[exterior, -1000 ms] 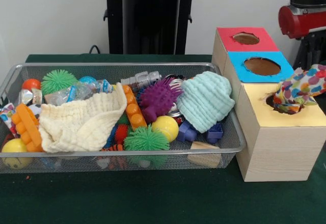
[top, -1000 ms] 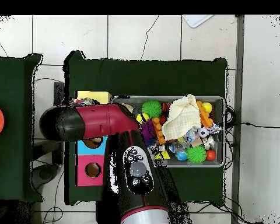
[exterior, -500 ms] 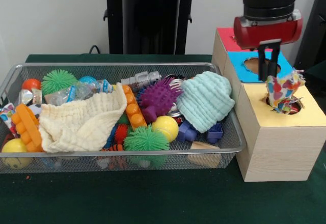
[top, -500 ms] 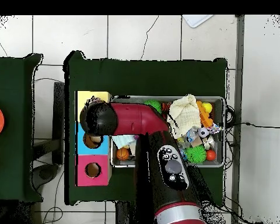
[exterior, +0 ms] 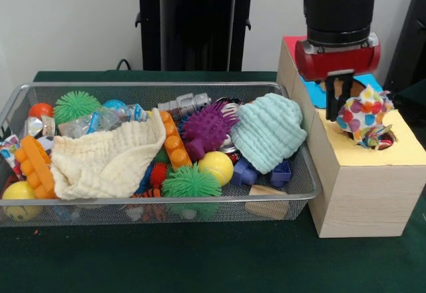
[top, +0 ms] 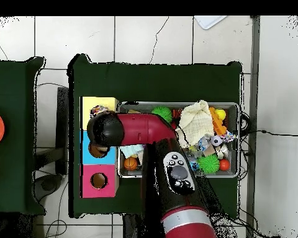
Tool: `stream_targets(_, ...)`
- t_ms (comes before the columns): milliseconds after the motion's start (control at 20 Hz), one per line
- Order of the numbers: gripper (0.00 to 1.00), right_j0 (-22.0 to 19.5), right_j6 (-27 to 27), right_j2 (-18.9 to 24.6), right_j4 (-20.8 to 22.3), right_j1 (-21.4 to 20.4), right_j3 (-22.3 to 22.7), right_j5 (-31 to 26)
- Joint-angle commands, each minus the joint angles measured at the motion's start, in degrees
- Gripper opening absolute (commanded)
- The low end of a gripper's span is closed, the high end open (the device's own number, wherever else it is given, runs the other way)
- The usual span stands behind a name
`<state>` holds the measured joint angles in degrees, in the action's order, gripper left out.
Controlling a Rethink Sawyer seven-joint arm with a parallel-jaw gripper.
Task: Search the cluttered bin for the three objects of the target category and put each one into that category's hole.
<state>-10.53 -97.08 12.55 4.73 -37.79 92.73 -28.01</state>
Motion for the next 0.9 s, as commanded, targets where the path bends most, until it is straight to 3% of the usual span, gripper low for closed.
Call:
stream_targets(50, 0.00, 5.99, -9.52, -1.01, 1.53, 3.77, -1.32, 2.96)
stream_targets(400, 0.00, 7.68, -9.71, -1.49, -0.42, 4.90, -1.63, 3.98)
stream_targets(700, 0.00, 5.15, -7.23, -0.31, -0.40, 2.71, 0.95, 3.43)
stream_targets(900, 0.00, 1.39, -3.30, -0.33, 2.58, 5.52, -0.05, 5.53)
